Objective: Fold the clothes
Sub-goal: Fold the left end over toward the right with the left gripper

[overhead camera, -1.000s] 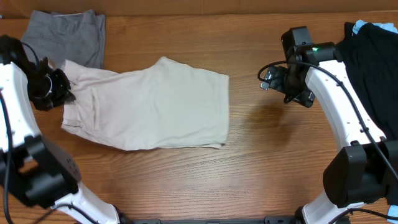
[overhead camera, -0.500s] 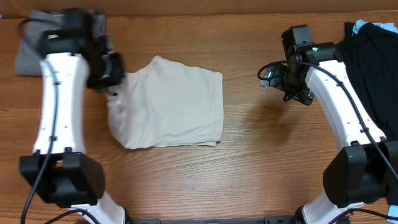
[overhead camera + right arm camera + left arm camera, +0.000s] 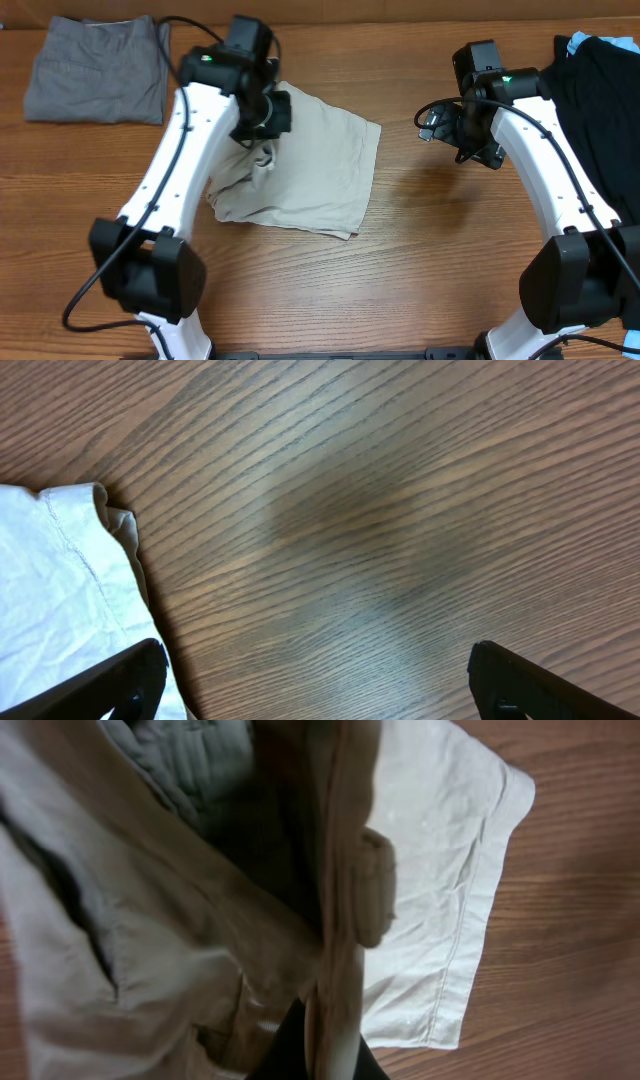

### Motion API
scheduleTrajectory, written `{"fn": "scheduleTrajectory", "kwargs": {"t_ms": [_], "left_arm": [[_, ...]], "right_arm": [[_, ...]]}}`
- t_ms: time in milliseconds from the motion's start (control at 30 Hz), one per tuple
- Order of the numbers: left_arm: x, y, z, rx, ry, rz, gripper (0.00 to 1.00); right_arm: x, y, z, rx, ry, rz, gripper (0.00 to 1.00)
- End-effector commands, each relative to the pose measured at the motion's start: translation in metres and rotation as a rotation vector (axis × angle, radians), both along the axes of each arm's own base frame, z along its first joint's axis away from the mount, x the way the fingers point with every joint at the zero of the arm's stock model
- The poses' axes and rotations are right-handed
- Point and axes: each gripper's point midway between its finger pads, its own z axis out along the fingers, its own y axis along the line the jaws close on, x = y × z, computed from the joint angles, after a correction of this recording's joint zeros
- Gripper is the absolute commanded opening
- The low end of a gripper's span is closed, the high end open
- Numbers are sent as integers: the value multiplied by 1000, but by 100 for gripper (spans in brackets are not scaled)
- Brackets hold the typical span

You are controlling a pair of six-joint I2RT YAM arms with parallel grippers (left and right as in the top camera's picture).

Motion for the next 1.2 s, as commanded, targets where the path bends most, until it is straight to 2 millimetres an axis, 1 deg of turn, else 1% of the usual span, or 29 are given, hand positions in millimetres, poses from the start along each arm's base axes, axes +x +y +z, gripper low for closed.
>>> {"fn": "scheduleTrajectory", "kwargs": {"t_ms": [0, 167, 300, 367, 500, 667, 767, 900, 1067, 1167], "left_arm": [[2, -25, -5, -11, -8, -31, 4], [0, -58, -2, -30, -54, -100, 4], [-5, -70, -9, -15, -49, -130, 4], [-8, -79, -17, -20, -26, -147, 4], [-15, -98, -41, -29, 30, -186, 4], [-19, -132, -68, -82, 67, -247, 4], [-20, -148, -78, -93, 57, -282, 4], [-24, -161, -88, -90, 56, -312, 4], [-32, -161, -111, -69, 122, -309, 4], [-41, -166, -124, -104, 185, -318, 4]], "right_arm": [[3, -1, 4, -9, -16, 4, 100], [3, -1, 4, -9, -16, 3, 100], [3, -1, 4, -9, -16, 3, 100], [3, -1, 4, -9, -16, 3, 100], [3, -1, 4, -9, -16, 3, 100], [3, -1, 4, -9, -16, 3, 100], [3, -1, 4, -9, -16, 3, 100], [3, -1, 4, -9, -16, 3, 100], [3, -1, 4, -9, -16, 3, 100], [3, -1, 4, -9, -16, 3, 100]]}}
